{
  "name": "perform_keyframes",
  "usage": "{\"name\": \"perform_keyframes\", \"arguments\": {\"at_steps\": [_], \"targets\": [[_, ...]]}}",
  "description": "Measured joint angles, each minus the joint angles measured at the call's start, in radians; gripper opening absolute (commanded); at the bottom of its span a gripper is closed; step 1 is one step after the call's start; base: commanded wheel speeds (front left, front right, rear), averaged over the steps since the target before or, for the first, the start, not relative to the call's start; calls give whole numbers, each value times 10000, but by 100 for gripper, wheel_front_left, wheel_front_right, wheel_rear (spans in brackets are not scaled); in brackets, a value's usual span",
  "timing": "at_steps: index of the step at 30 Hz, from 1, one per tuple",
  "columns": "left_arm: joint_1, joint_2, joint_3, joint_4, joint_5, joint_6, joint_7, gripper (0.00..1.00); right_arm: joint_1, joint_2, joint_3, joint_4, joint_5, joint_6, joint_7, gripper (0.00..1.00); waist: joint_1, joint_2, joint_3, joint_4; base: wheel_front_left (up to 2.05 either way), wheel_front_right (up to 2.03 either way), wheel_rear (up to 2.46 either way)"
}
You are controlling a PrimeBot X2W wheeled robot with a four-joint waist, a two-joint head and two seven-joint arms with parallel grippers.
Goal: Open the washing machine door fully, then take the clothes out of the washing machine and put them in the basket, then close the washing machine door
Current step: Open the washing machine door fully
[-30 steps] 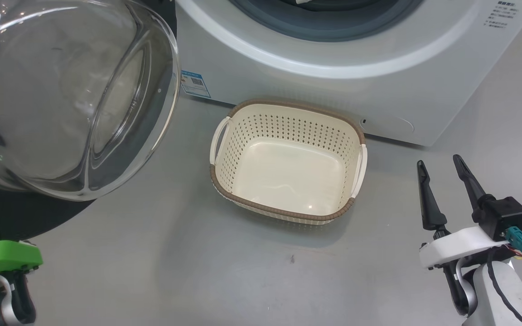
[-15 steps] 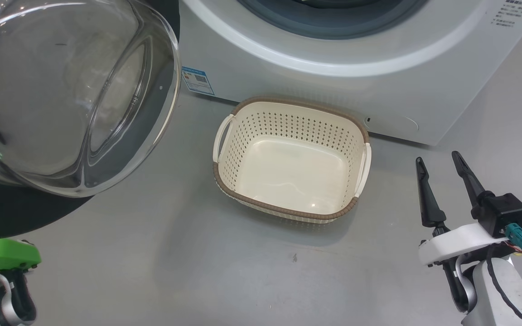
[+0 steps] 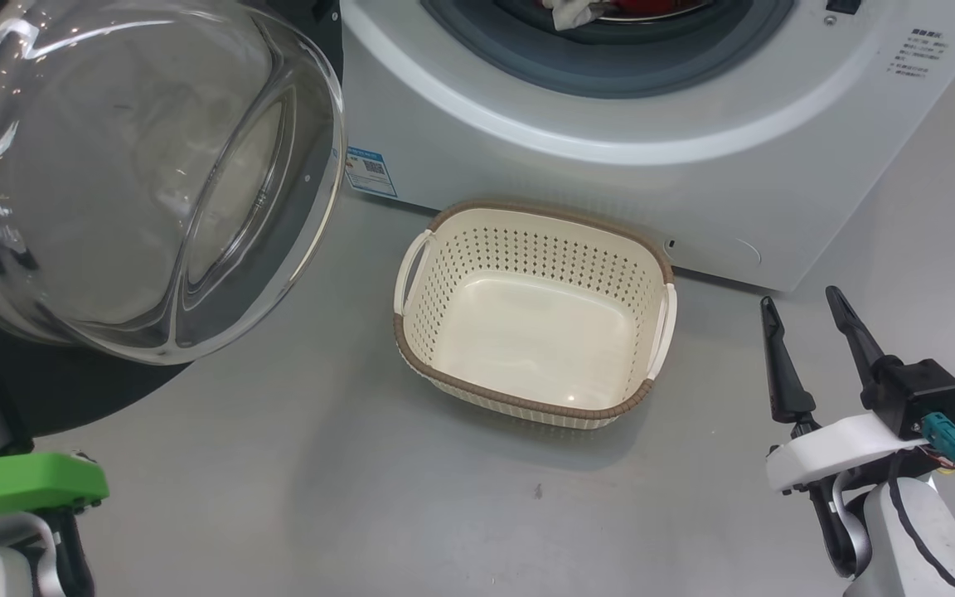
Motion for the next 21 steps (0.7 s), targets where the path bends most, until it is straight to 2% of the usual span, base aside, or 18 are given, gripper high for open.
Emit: {"name": "perform_keyframes", "arguments": {"at_steps": [7,15,17,19,21], "targets": [[576,-188,-399,-395,291,-31,-2,0,183,27,8,84,35,0,0,100,0,0,-335,10,0,0,0],[1462,-360,-1118,-686,546,-280,0,1,397,77,115,128,73,2,0,100,0,0,-758,-84,0,0,0],[1561,-391,-1325,-761,562,-374,0,38,451,90,125,128,117,2,0,100,0,0,-857,-117,0,0,0],[1691,-443,-1519,-780,554,-456,0,96,492,92,146,127,130,2,0,100,0,0,-951,-149,0,0,0],[1831,-460,-1624,-832,556,-460,0,100,548,102,209,127,134,2,0,100,0,0,-1036,-194,0,0,0]]}}
